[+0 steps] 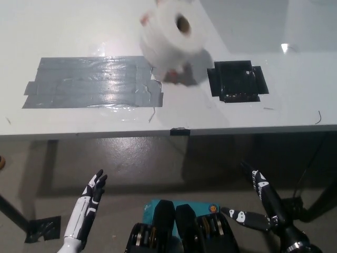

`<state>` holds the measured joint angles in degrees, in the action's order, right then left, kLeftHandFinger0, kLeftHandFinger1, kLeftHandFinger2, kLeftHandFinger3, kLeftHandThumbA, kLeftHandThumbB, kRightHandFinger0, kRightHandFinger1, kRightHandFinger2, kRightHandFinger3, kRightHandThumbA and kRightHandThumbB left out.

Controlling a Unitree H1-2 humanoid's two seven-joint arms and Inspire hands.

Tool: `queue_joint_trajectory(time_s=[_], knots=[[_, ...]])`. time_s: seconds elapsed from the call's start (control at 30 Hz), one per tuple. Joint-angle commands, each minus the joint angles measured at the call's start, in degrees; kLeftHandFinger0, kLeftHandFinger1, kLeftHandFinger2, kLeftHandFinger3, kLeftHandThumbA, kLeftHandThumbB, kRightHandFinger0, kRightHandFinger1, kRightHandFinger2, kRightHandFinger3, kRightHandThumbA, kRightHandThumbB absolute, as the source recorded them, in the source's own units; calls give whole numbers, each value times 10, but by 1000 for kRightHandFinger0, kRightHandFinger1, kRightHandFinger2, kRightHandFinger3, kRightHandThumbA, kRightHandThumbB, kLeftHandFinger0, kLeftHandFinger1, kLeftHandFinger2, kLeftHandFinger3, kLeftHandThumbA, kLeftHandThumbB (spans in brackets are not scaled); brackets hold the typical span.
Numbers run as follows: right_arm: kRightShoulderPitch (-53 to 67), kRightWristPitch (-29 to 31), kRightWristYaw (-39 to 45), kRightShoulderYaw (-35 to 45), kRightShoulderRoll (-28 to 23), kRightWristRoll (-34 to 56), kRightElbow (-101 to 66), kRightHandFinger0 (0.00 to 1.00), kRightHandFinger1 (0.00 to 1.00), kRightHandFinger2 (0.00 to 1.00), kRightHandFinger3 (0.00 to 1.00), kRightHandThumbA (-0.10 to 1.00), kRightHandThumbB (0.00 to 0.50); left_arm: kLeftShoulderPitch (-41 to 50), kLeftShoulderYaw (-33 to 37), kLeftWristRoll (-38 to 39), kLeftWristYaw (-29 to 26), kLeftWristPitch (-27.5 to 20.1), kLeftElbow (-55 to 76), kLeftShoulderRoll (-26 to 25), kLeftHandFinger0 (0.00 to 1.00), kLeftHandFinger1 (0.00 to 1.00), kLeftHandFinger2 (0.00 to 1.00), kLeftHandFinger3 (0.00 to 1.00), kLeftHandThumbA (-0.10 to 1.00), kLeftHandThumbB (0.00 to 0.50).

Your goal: A person hands over a roll of toilet paper to the robot , and the robot inserts its right thumb into the hole in the centre to grab the roll, and then places it on the balck area on the desk.

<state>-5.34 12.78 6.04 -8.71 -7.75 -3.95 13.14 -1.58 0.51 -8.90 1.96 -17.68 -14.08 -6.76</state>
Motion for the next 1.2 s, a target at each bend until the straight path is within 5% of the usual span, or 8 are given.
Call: queue_joint_trajectory(time_s=[0.0,0.2,0.43,0.57,0.73,0.87,1.17], knots=[[-3,33,6,4,-6,-2,-3,1000,1000,1000,1000,905,272,-3,0,-12,-19,-29,9,-4,1000,1000,1000,1000,1000,168],[3,30,9,21,-4,26,-42,1000,1000,1000,1000,829,210,-1,-2,-7,-16,-27,9,-3,1000,1000,1000,1000,1000,194],[-30,-52,20,60,-33,53,-205,1000,1000,1000,1000,921,267,-3,-5,-12,-21,-27,7,-4,1000,1000,1000,1000,1000,190],[-95,-80,50,77,-87,68,-231,1000,1000,1000,1000,982,263,-2,-4,-12,-17,-28,8,-5,1000,1000,1000,1000,1000,176],[-183,-183,95,77,-149,100,-242,1000,1000,1000,1000,980,281,-3,-6,-10,-15,-28,9,-7,1000,1000,1000,1000,1000,194],[-266,-239,130,59,-188,98,-219,1000,1000,1000,1000,1000,318,-6,-6,-14,-18,-31,9,-7,1000,1000,1000,1000,1000,177],[-450,-284,199,-9,-203,65,-47,1000,1000,1000,1000,1000,316,-10,-4,-15,-14,-27,13,-7,1000,1000,1000,1000,1000,176]])
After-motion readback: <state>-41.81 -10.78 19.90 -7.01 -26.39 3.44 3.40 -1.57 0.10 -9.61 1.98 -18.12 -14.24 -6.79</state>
